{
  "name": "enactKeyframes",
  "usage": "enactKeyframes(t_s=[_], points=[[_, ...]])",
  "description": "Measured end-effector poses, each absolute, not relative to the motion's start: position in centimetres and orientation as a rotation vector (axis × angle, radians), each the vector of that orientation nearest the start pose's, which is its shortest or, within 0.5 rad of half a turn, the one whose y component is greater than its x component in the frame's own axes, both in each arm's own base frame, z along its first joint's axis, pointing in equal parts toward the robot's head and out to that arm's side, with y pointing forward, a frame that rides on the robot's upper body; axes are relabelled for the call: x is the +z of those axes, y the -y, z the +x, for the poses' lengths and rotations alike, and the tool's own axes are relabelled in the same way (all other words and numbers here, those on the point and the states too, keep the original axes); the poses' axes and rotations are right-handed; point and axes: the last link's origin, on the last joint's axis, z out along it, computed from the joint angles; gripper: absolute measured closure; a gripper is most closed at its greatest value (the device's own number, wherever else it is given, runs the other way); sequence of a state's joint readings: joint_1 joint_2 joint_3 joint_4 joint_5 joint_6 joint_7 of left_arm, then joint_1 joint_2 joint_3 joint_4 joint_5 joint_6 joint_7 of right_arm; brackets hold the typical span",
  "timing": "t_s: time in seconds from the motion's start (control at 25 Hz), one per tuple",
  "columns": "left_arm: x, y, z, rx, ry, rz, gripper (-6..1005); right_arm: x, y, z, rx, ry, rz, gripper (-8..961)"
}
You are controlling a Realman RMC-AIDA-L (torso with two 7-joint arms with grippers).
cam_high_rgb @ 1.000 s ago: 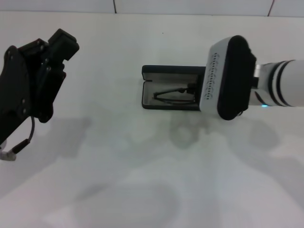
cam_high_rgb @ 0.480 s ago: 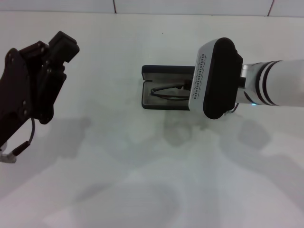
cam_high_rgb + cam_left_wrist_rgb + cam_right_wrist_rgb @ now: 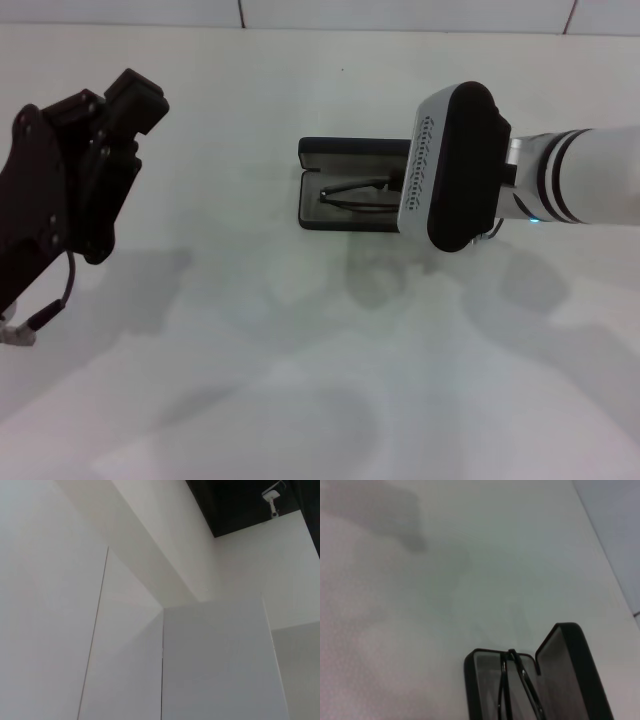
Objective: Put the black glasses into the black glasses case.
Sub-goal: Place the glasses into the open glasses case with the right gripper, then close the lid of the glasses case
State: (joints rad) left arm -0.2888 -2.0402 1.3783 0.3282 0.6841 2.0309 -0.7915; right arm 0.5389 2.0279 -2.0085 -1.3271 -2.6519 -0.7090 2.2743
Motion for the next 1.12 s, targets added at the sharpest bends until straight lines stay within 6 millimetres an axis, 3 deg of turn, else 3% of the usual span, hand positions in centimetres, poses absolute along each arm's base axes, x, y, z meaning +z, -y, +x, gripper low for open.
enactKeyframes(t_s=[0.68, 0.92, 1.12], points=[[2.9, -23.3, -24.2, -1.747, 0.099, -2.07, 944, -8.7, -36.2, 13.1, -0.34, 0.319, -2.485, 856], [3.0, -23.5, -24.2, -1.743, 0.1, -2.074, 942, -8.4, -34.6, 12.7, -0.257, 0.275, -2.506, 855], [3.7, -24.7, -24.6, -1.685, 0.095, -2.1, 941, -6.6, -32.1, 12.1, -0.08, 0.151, -2.526, 853]])
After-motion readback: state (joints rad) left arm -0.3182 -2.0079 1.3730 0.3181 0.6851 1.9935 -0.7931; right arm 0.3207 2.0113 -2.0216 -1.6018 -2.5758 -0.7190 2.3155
